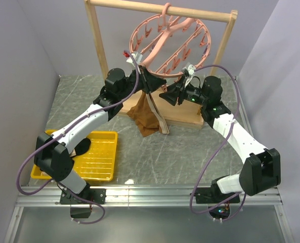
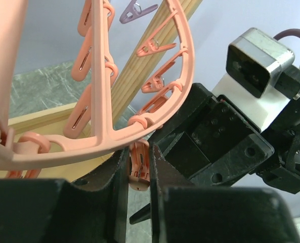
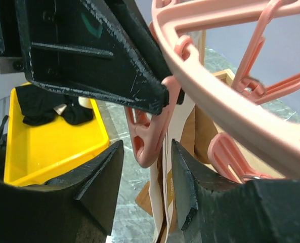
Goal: Clip the underwear to the hanger
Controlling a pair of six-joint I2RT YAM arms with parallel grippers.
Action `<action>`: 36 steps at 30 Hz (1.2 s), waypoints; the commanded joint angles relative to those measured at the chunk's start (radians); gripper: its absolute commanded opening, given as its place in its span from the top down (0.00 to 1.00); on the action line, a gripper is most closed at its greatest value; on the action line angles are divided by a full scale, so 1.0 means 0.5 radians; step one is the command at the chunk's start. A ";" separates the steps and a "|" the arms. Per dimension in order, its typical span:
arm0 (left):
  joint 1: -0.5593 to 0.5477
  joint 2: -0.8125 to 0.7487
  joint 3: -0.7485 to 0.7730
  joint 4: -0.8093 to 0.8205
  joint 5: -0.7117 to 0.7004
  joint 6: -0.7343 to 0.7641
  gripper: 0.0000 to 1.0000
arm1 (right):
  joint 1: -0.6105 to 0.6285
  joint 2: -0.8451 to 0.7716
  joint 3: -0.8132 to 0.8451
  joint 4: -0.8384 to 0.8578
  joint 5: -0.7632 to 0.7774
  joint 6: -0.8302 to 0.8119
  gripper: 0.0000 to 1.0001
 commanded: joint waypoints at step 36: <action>-0.009 -0.366 -0.101 -0.324 -0.513 -0.166 0.32 | 0.329 -0.152 -0.212 0.335 0.791 -0.368 1.00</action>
